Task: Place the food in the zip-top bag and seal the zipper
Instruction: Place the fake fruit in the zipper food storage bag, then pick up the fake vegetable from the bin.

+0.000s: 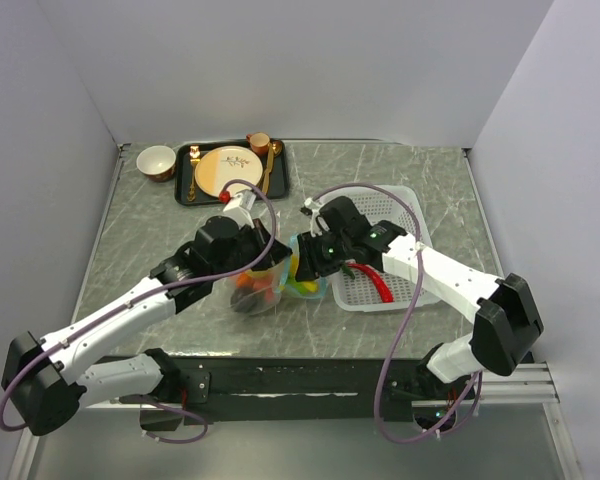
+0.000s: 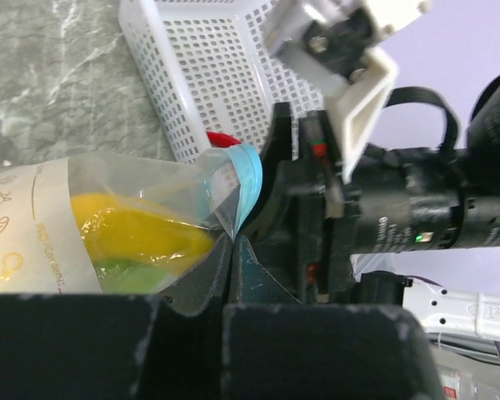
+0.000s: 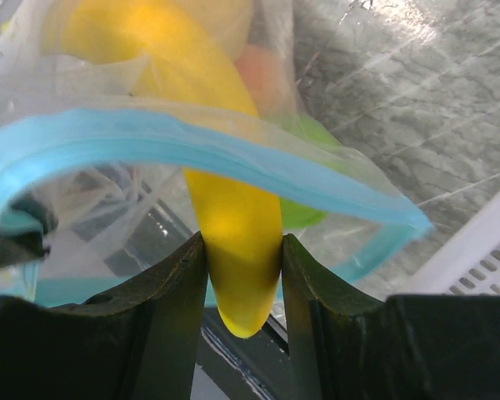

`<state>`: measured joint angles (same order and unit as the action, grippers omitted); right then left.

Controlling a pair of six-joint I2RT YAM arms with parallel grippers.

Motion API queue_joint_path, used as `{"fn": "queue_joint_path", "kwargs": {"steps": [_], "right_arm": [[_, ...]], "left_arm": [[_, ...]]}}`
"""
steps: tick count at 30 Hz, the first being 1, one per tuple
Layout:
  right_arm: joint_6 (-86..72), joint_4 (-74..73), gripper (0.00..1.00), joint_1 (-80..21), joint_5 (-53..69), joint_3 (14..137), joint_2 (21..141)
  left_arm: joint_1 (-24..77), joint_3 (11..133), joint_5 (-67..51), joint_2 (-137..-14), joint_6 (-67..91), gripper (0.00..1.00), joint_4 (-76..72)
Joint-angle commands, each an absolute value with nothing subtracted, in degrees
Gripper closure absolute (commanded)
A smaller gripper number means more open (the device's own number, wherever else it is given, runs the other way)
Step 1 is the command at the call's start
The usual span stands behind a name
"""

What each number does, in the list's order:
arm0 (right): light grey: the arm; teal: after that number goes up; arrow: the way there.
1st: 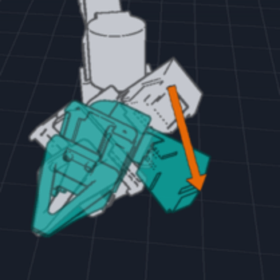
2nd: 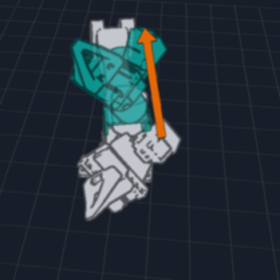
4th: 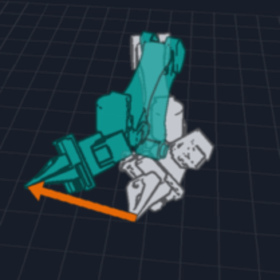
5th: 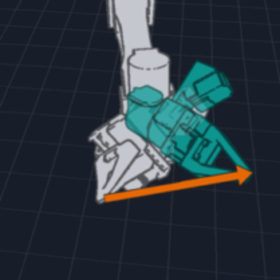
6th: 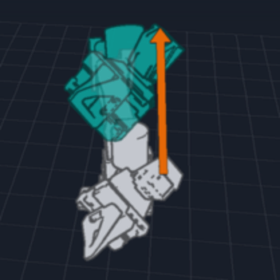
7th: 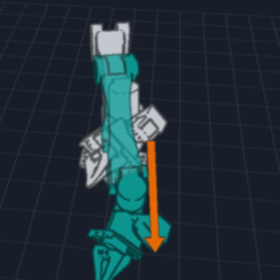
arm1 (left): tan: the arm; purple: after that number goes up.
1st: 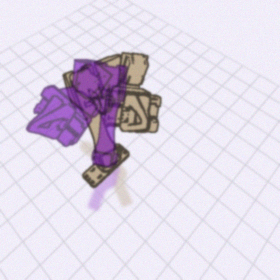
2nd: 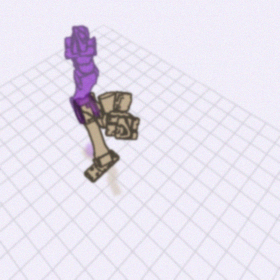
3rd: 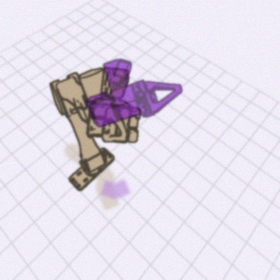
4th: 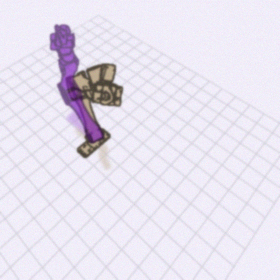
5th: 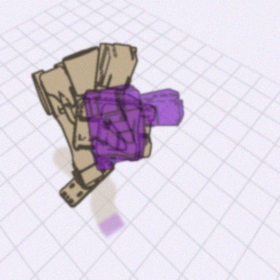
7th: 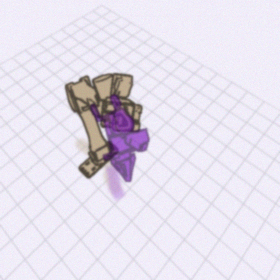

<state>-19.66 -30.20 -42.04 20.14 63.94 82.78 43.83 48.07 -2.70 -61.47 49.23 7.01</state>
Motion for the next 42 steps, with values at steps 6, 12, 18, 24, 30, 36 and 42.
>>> {"fn": "queue_joint_path", "kwargs": {"steps": [6,12,18,24,30,36,42], "right_arm": [[-19.60,-26.80,0.72,-46.40,21.27,68.38,86.22],[-18.63,-26.19,0.60,-48.08,20.31,67.68,86.49],[-20.83,-22.07,0.19,-48.08,16.00,63.38,81.04],[-24.34,-20.04,0.08,-47.81,6.17,60.21,75.24],[-29.61,-19.78,0.14,-45.27,-3.95,56.00,66.63],[-33.39,-19.07,0.22,-42.28,-9.04,51.77,57.49],[-35.26,-28.12,0.16,-33.67,-13.71,51.86,63.43]], "left_arm": [[43.77,50.89,-6.15,-63.19,48.60,0.99,1.84],[43.86,51.15,-4.05,-62.84,48.69,0.99,2.20],[43.86,50.01,-0.19,-60.39,49.83,0.99,2.29],[43.86,48.87,3.33,-56.96,50.36,0.99,2.98],[43.77,46.67,11.68,-51.17,52.56,0.99,5.27],[43.77,46.49,15.56,-50.18,53.88,0.99,8.44],[43.68,47.02,14.42,-51.42,53.70,0.99,9.67]]}}
